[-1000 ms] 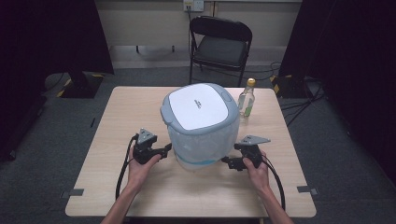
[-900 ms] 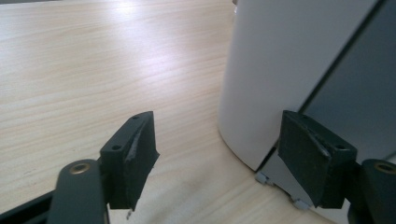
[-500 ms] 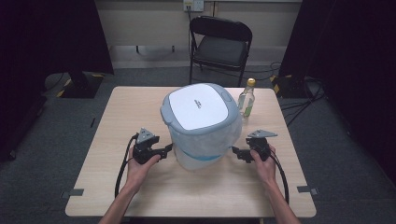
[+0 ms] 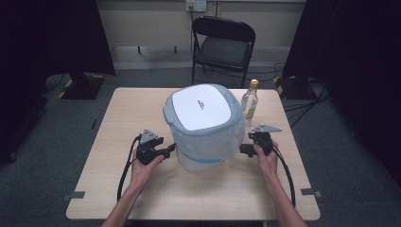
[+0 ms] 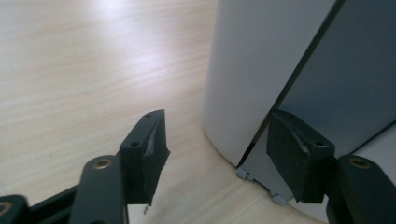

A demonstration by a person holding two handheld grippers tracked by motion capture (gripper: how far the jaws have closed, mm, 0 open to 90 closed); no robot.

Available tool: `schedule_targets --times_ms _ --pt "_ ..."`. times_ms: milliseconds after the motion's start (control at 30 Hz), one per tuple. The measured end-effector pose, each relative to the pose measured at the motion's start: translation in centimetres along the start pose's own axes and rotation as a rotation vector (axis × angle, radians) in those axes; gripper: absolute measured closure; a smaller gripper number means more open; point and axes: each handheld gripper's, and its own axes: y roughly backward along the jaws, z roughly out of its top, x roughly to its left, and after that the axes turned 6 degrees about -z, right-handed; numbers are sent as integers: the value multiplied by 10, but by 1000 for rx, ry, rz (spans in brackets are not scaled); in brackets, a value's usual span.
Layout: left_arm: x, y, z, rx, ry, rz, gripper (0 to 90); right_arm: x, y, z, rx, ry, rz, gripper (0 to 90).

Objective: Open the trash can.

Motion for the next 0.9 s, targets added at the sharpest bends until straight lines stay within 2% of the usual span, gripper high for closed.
schedule_targets --times_ms 33,100,133,200,233,267,300,400,433,467,533,633,700,800,867,900 --pt "2 -2 0 -7 22 -12 366 2 -2 1 -13 -1 15 220" --pt "4 -4 1 -1 27 -13 348 4 -4 2 -20 4 25 220" --pt "5 -5 5 14 3 2 337 10 -8 3 -14 21 51 251" --pt "5 -4 9 34 -27 9 344 14 -7 3 -16 36 44 305" --pt "5 -4 9 34 -27 9 345 15 -6 3 -15 35 39 317" --pt "5 1 9 35 -45 -24 343 16 -6 2 -14 26 43 352" --pt "5 5 8 49 -53 -29 335 17 -4 1 -19 25 50 380" --pt "9 13 5 82 -45 -40 332 20 -2 0 -23 32 50 398" --pt "11 21 -2 68 -8 -56 327 22 -1 -1 -22 27 62 431" --pt "11 26 -5 81 -7 -53 327 23 0 -1 -22 31 65 430" --pt "11 33 -11 107 -29 -42 324 27 1 -2 -22 46 81 430" --pt "10 43 -20 108 -17 -64 319 37 2 -4 -15 75 110 379" --pt "7 49 -25 111 -33 -65 312 44 4 -5 -13 90 119 379" --pt "3 53 -27 101 -26 -70 301 54 8 -8 -13 96 121 390" --pt "3 54 -27 82 -6 -82 300 63 12 -10 -8 104 119 386" --pt "3 54 -29 73 24 -88 300 67 14 -12 -10 103 126 387"
